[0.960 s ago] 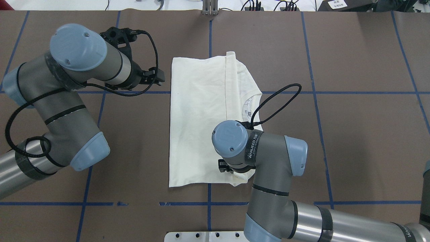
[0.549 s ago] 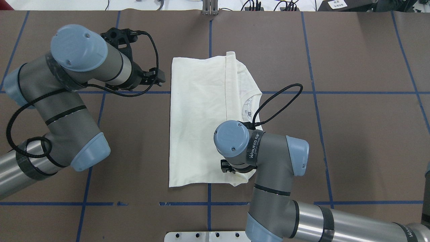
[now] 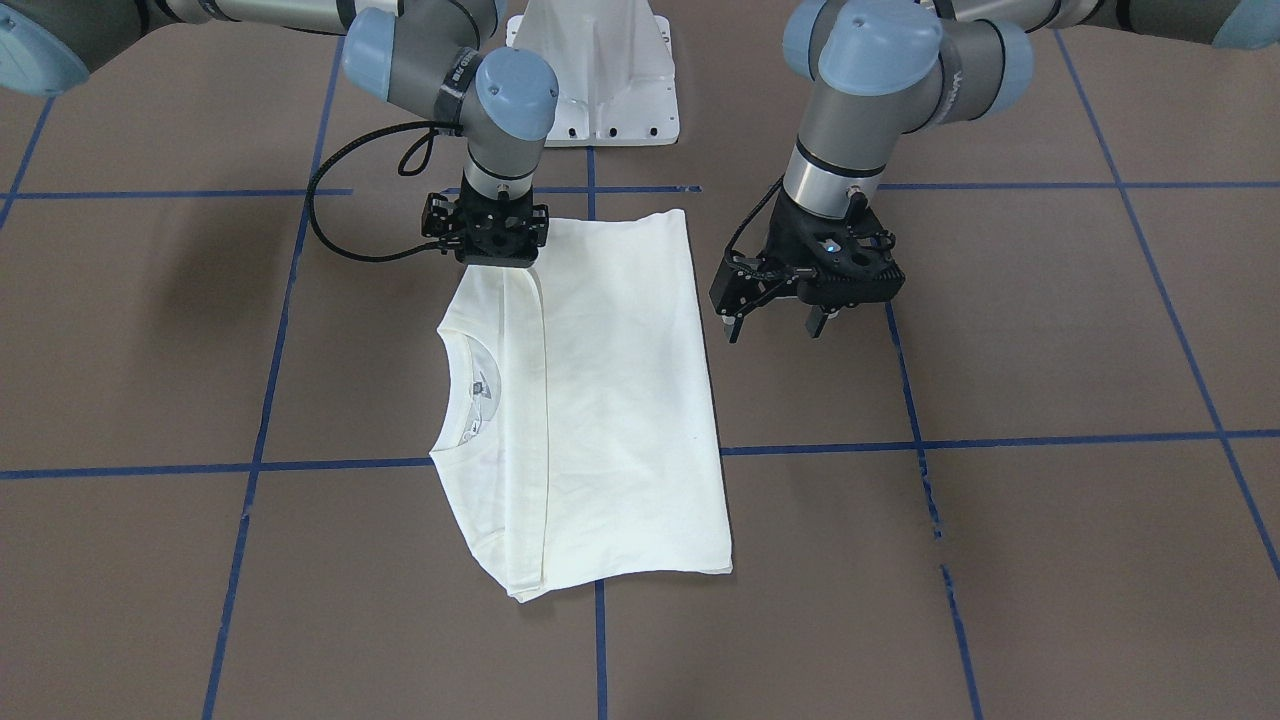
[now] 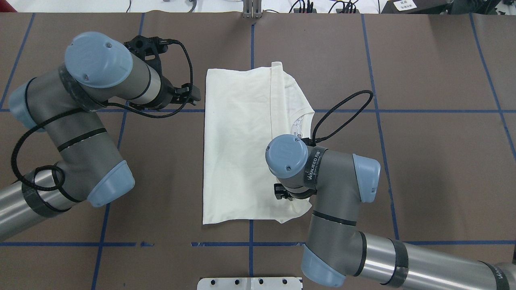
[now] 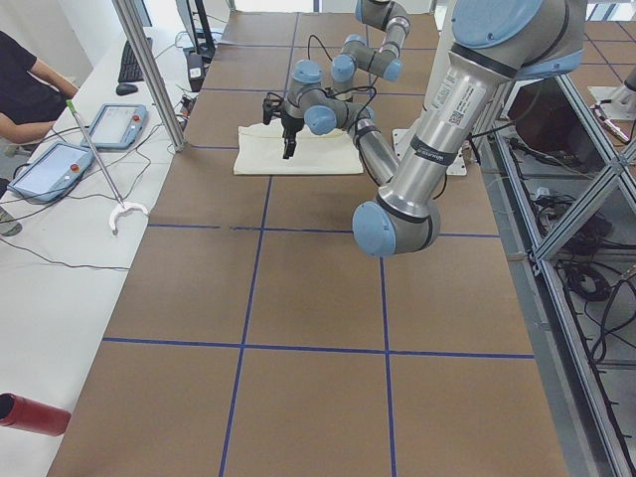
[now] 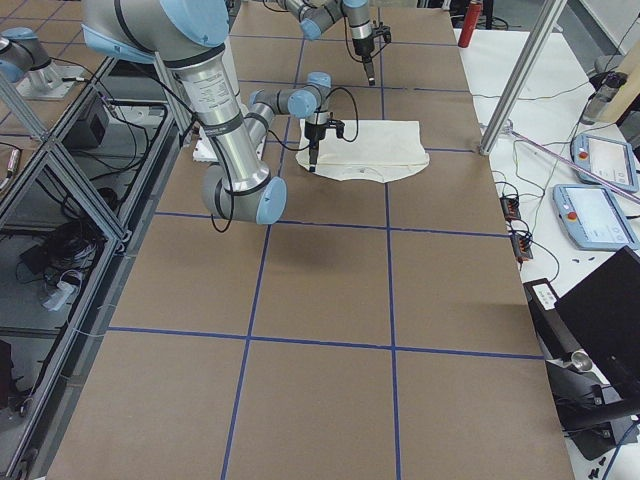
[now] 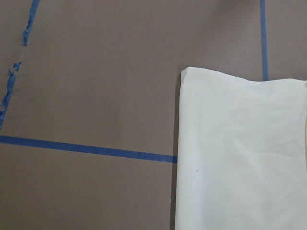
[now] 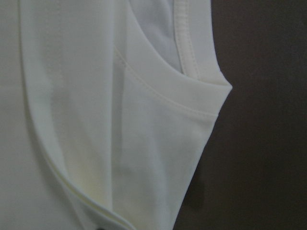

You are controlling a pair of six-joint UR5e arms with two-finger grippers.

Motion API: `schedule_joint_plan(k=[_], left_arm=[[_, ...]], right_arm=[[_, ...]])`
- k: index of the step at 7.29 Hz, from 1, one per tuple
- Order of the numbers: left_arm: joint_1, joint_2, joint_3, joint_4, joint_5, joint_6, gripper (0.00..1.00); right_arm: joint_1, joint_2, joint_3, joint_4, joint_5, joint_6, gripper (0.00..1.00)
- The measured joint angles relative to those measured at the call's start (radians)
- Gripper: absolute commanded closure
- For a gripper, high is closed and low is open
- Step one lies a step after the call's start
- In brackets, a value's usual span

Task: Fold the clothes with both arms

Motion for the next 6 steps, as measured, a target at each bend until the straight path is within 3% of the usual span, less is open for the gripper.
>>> schedule_joint_plan(k=[4, 6], left_arm=[[0.023, -0.003, -0.004, 0.000, 0.000, -0.033, 0.00], [0.025, -0.003, -0.005, 0.000, 0.000, -0.035, 0.00]], right_arm=[[0.041, -0.098, 0.120, -0.001, 0.001, -0.074, 0.00], [0.048, -0.063, 0.109, 0.079, -0.003, -0.083, 0.00]])
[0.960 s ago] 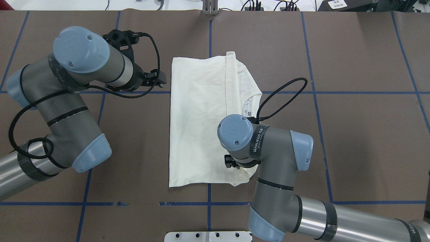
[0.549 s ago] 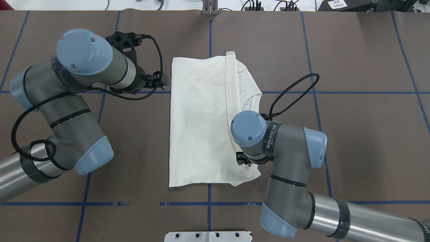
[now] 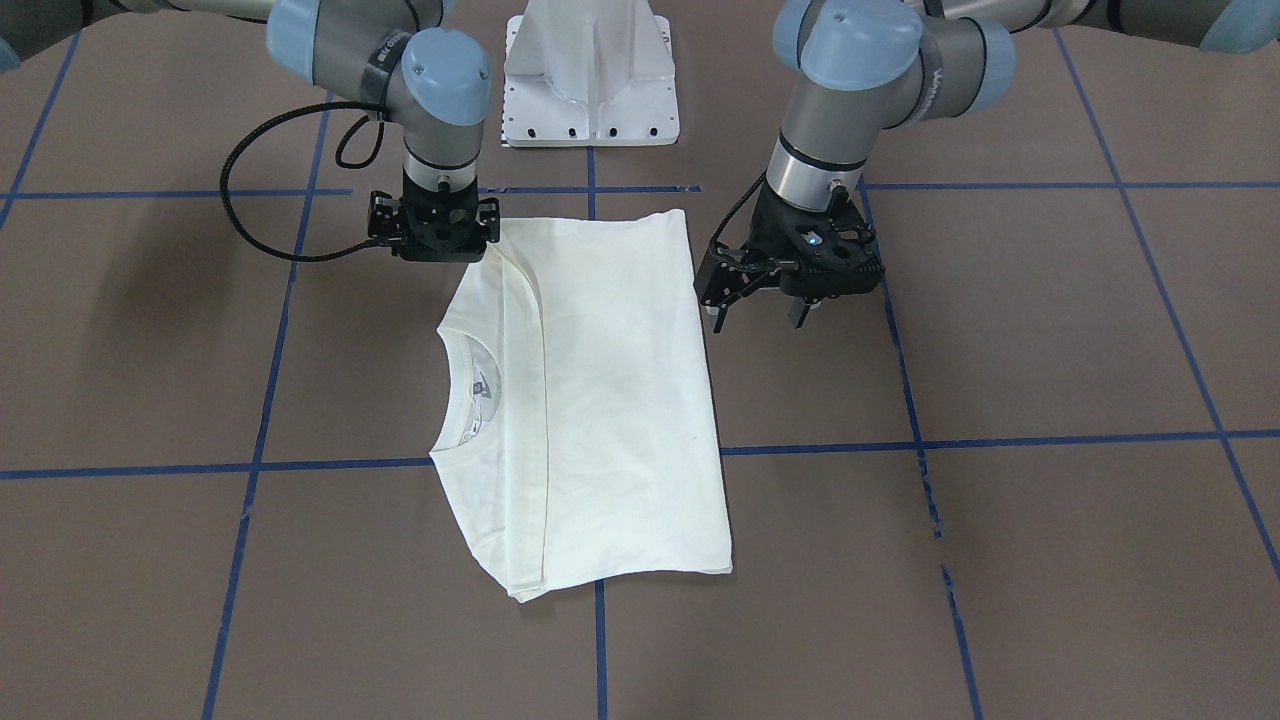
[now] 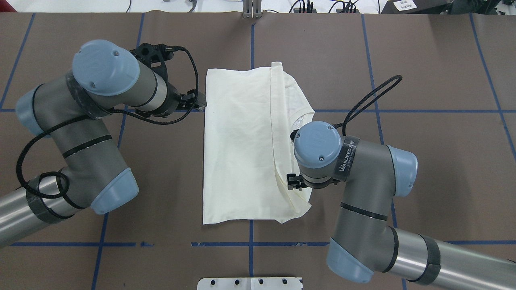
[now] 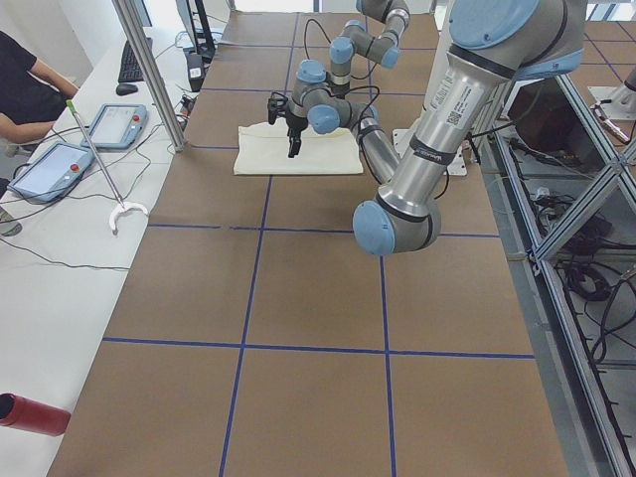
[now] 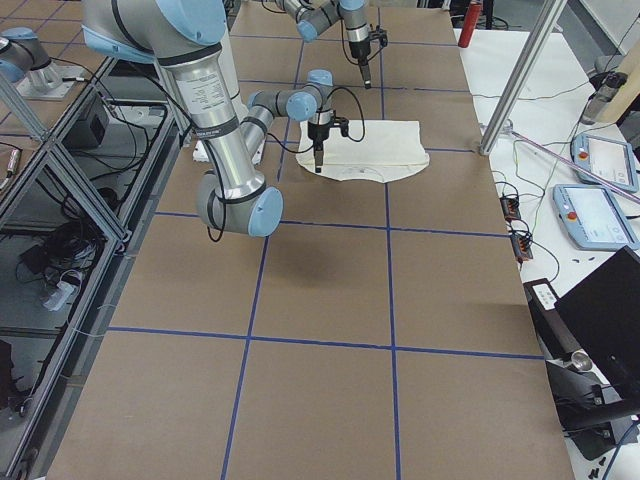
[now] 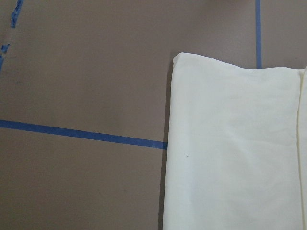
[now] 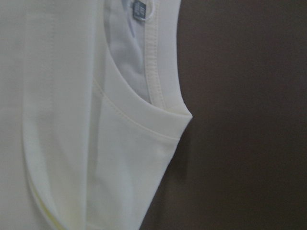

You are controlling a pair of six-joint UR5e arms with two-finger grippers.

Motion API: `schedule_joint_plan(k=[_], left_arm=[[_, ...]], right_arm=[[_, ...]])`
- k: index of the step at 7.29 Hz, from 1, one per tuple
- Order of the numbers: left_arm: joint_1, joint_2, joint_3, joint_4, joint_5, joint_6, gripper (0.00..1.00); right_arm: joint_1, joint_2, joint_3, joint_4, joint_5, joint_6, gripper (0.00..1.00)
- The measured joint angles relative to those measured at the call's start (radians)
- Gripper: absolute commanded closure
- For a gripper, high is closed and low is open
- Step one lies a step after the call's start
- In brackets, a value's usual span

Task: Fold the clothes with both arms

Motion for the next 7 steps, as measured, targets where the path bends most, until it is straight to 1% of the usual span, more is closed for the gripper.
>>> schedule_joint_plan(k=[2, 3, 5, 7], left_arm=[[0.000, 0.002, 0.000, 0.000, 0.000, 0.002, 0.00], [0.000, 0.002, 0.001, -0.001, 0.000, 0.004, 0.00], [0.000, 0.002, 0.001, -0.001, 0.000, 0.003, 0.00], [0.000, 0.001, 0.001, -0.001, 0.000, 0.003, 0.00]], right_arm=[[0.003, 0.077, -0.092, 0.095, -0.001, -0.001, 0.00], [0.003, 0.110, -0.140, 0.122, -0.001, -0.001, 0.00], [0.003, 0.129, -0.194, 0.135, 0.001, -0.001, 0.00], [0.002, 0.119, -0.215, 0.128, 0.011, -0.001, 0.00]])
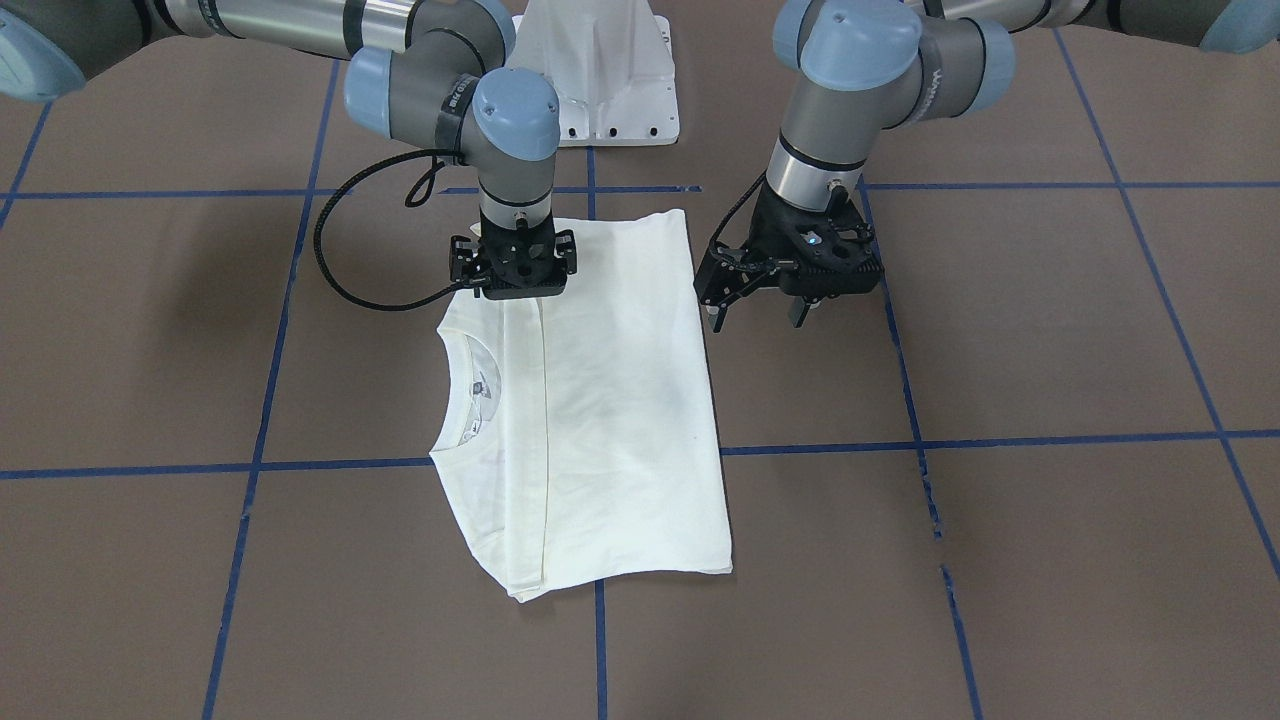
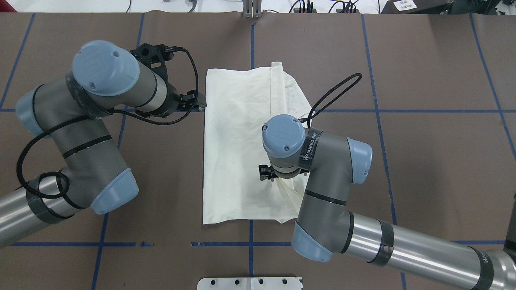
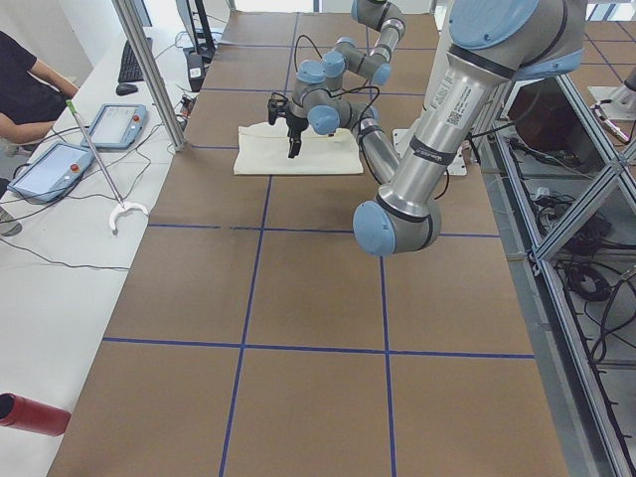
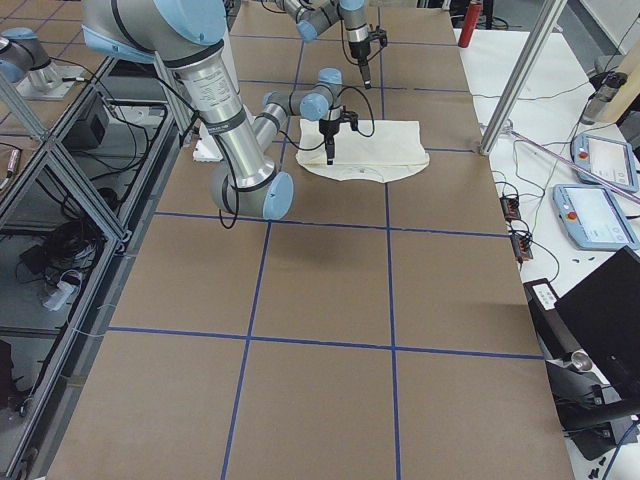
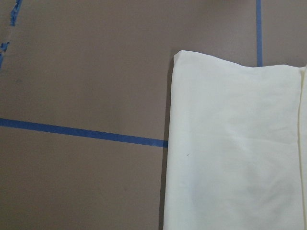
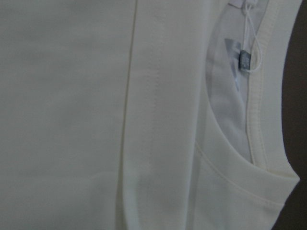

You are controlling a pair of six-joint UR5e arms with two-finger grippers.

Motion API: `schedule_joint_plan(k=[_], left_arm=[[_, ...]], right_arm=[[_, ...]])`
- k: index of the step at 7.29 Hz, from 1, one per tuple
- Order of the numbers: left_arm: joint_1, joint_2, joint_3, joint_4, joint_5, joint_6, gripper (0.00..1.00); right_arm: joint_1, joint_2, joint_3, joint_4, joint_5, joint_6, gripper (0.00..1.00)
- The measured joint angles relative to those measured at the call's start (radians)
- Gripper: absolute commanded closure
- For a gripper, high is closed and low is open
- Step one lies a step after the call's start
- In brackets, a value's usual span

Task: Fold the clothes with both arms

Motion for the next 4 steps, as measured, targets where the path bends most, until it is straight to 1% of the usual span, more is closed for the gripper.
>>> schedule_joint_plan(k=[4], left_arm=[[0.000, -0.001, 0.000, 0.000, 0.000, -0.001, 0.00]], right_arm=[[0.003, -0.008, -0.011, -0.034, 0.014, 0.000, 0.00]])
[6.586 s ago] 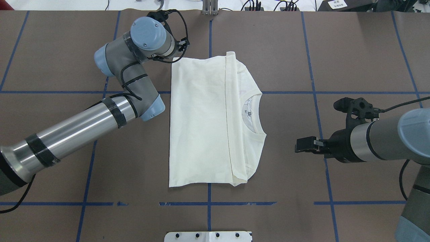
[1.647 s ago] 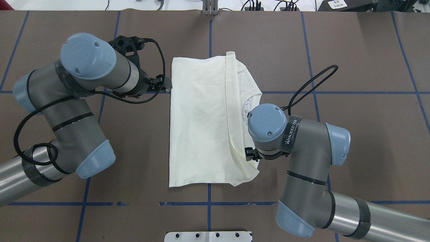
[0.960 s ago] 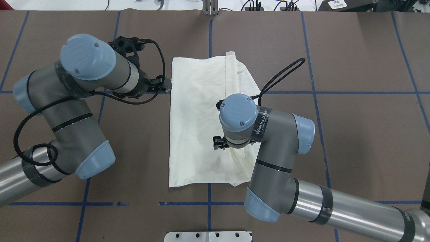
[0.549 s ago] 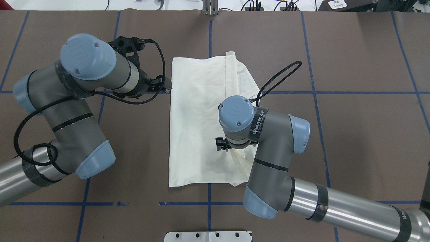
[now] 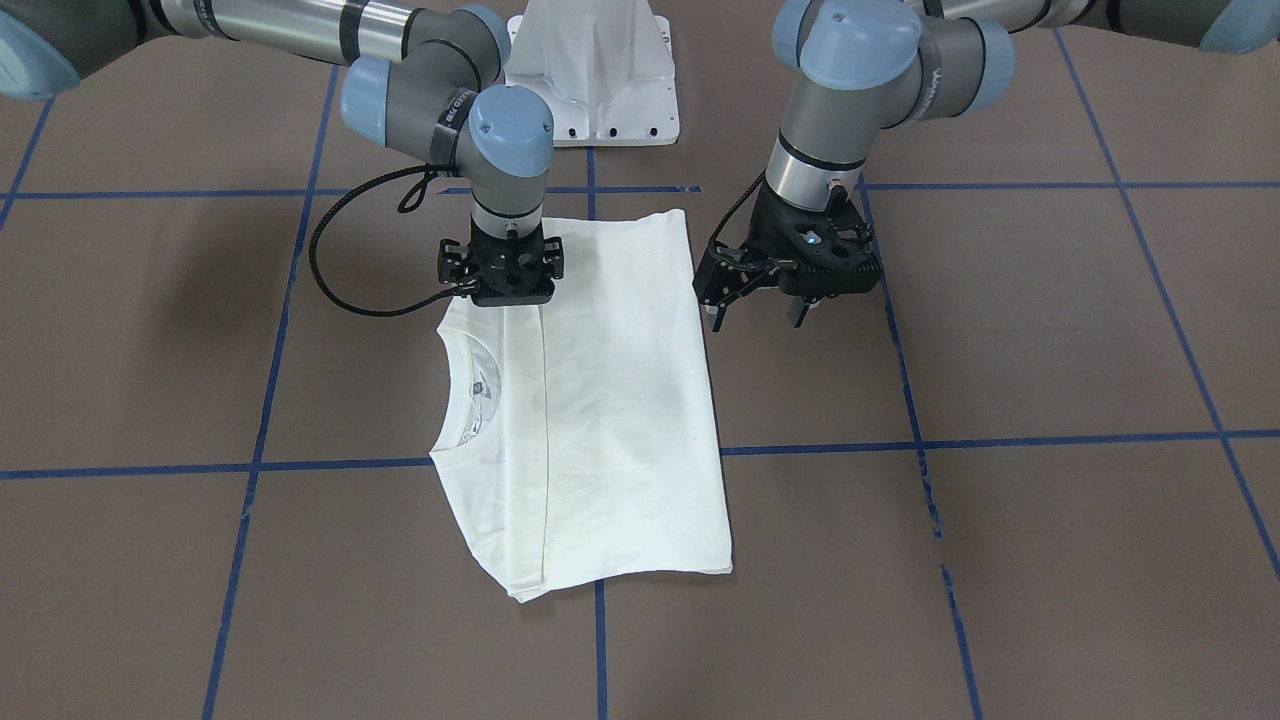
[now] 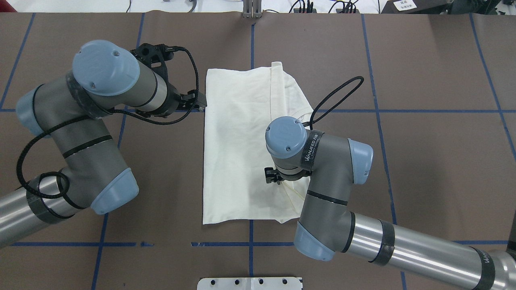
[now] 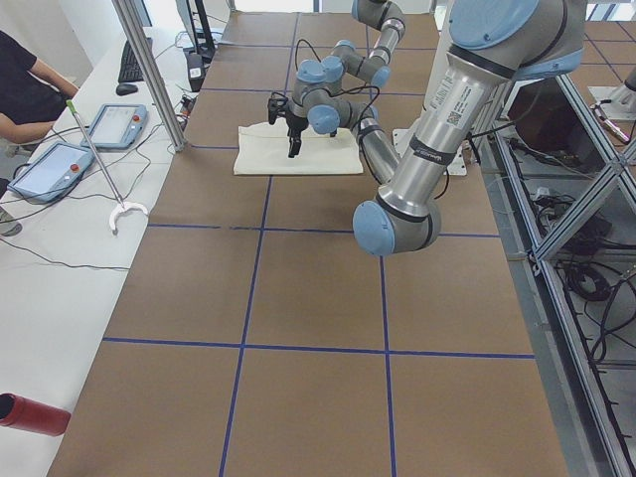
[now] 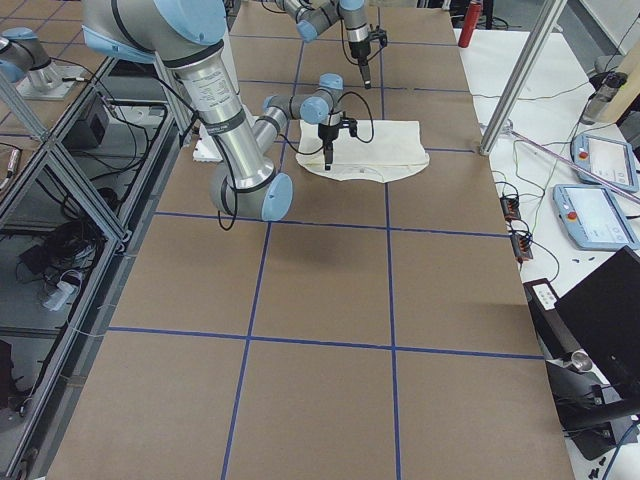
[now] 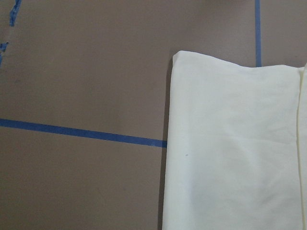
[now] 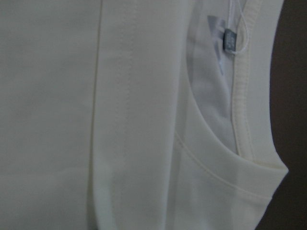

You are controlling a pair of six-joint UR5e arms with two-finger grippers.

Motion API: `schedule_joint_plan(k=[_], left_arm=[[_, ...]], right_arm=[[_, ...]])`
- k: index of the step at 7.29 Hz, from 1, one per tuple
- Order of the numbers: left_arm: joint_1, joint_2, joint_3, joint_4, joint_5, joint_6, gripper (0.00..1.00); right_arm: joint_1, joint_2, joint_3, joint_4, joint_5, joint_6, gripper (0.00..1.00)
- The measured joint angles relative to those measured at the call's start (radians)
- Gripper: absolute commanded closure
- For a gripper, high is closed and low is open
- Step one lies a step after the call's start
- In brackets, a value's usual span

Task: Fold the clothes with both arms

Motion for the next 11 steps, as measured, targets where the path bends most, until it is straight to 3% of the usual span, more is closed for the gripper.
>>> schedule_joint_plan(k=[6, 9, 11], left_arm=[[0.014, -0.007, 0.002, -0.005, 0.000, -0.019, 0.00], [0.025, -0.013, -0.003, -0.010, 0.000, -0.038, 0.00], [0.031, -0.012, -0.004, -0.012, 0.000, -0.041, 0.00]], right_arm=[[0.051, -0.037, 0.013, -0.051, 0.003, -0.047, 0.00], [0.117, -0.149, 0.112, -0.066, 0.005, -0.147, 0.00], [0.155, -0.120, 0.169, -0.115, 0.044, -0.166, 0.00]])
